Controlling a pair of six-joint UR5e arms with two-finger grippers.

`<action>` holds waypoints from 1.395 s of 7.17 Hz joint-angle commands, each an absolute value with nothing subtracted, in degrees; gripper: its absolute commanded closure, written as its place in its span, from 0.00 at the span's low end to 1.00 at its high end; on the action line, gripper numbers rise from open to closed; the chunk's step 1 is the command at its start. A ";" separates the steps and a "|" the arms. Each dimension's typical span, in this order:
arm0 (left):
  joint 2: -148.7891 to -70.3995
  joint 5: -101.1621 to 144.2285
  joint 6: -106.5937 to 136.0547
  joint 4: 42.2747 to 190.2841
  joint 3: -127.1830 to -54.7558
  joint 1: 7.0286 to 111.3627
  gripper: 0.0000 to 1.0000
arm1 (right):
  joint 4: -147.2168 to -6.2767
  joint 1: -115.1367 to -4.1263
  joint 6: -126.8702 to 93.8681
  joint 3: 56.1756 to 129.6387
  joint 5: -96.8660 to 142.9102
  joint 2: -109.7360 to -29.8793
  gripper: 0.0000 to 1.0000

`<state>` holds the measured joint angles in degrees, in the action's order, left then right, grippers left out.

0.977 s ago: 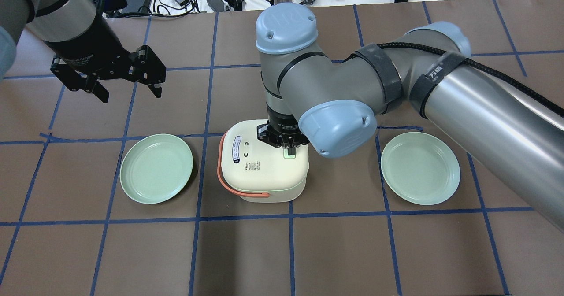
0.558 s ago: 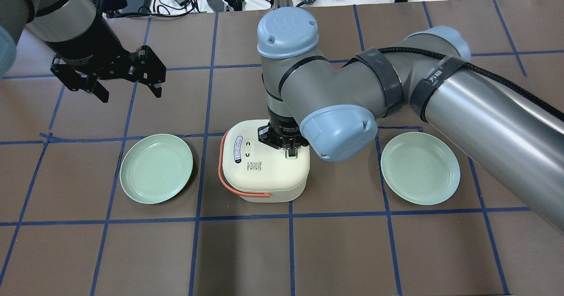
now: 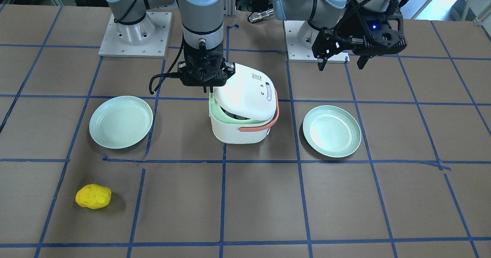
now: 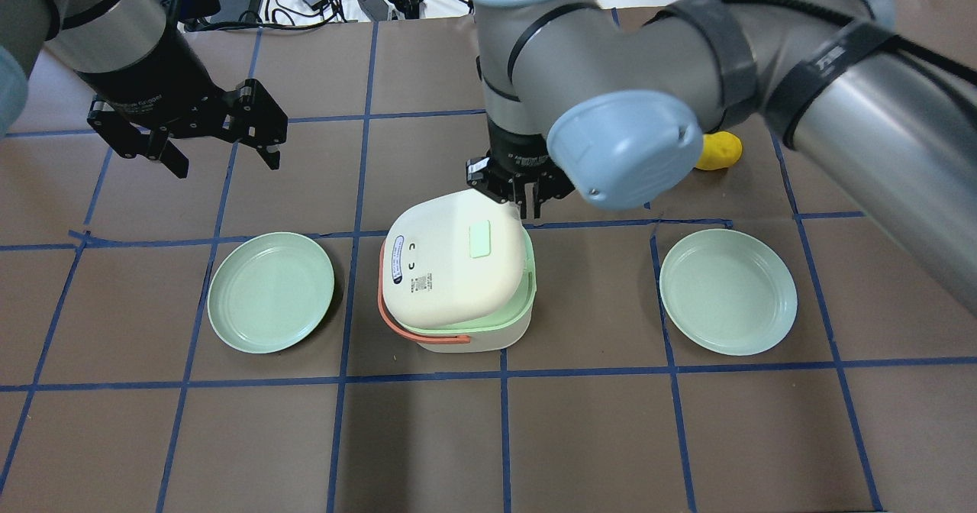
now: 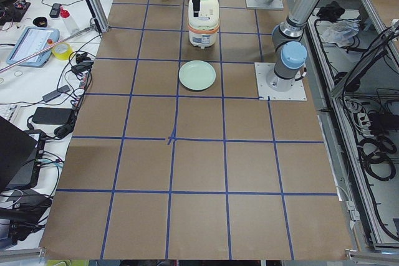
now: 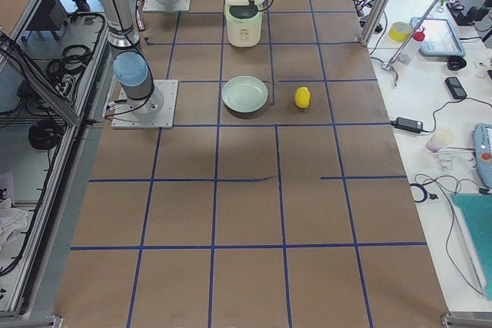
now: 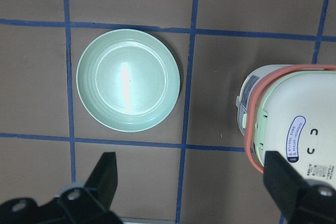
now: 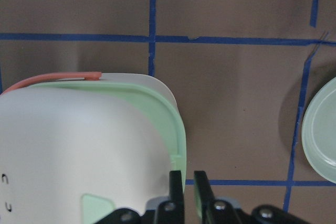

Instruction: Press rice cooker button

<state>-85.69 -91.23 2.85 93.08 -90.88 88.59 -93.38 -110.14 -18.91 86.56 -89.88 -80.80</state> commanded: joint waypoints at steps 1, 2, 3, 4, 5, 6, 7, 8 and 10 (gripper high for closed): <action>-85.69 -91.23 2.90 93.08 -90.88 88.59 0.00 | -89.91 -102.78 -10.23 81.57 -89.39 -82.17 0.00; -85.69 -91.23 2.81 93.08 -90.88 88.59 0.00 | -89.91 -99.61 -9.06 81.30 -89.30 -83.83 0.00; -85.69 -91.23 2.81 93.08 -90.88 88.59 0.00 | -90.00 -96.62 -6.53 81.12 -88.77 -84.80 0.00; -85.69 -91.23 2.81 93.08 -90.88 88.59 0.00 | -90.17 -94.68 -6.16 81.12 -88.68 -85.42 0.00; -85.69 -91.23 2.90 93.08 -90.88 88.59 0.00 | -90.70 -93.61 -5.89 81.12 -88.59 -85.78 0.00; -85.69 -91.23 2.81 93.08 -90.88 88.59 0.00 | -91.57 -93.43 -5.89 81.12 -88.68 -85.78 0.00; -85.69 -91.23 2.81 93.08 -90.88 88.59 0.00 | -91.84 -93.43 -5.89 81.12 -88.86 -85.87 0.00; -85.69 -91.23 2.81 93.08 -90.88 88.59 0.00 | -91.76 -93.51 -5.89 81.12 -89.47 -85.87 0.00; -85.69 -91.23 2.81 93.08 -90.88 88.59 0.00 | -91.41 -93.43 -5.89 81.21 -89.30 -85.96 0.00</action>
